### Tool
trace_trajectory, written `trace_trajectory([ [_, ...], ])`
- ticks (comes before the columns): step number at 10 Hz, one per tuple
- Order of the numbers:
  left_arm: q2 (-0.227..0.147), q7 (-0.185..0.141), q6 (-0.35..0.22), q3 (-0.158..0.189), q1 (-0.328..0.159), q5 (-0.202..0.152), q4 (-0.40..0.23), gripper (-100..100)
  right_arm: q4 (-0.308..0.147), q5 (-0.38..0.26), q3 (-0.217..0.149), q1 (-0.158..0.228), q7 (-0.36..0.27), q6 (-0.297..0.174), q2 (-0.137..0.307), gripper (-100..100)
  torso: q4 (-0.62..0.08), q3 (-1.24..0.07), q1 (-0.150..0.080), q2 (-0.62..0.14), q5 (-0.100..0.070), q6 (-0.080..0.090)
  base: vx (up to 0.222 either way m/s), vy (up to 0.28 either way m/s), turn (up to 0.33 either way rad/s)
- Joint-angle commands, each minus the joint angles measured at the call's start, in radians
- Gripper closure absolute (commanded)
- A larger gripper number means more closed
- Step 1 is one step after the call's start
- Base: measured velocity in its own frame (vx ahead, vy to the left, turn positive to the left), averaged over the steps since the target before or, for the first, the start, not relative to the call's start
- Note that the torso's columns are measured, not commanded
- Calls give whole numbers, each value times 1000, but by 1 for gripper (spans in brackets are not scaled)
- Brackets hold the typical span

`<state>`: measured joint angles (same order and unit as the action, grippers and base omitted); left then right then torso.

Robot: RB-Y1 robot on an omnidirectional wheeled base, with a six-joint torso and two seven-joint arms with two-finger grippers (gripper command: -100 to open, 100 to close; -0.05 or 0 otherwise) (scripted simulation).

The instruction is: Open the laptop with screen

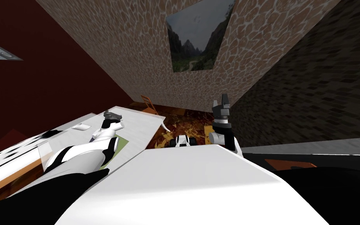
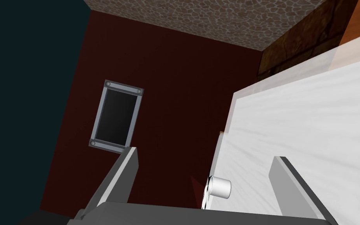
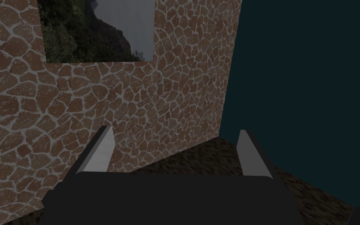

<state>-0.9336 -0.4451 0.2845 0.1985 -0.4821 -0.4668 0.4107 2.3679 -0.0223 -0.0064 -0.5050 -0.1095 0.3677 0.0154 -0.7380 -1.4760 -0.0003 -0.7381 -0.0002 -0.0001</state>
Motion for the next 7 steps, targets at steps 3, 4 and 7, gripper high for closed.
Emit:
trace_trajectory([
  [3, -4, -6, -12, -5, -23, 13, -4, 0, 0, 0, 0, 0, 0, 0, 0, 0, 0, 0, 1, 1, 0, 0, -4, -2, 5],
  [4, -4, -6, -12, -5, -23, 13, -4, 0, 0, 0, 0, 0, 0, 0, 0, 0, 0, 0, 1, 1, 0, 0, 0, 0, 0],
  [7, -4, -6, -12, -5, -23, 13, -4, 0, 0, 0, 0, 0, 0, 0, 0, 0, 0, 0, 0, 0, 0, 0, 0, 0, 0],
])
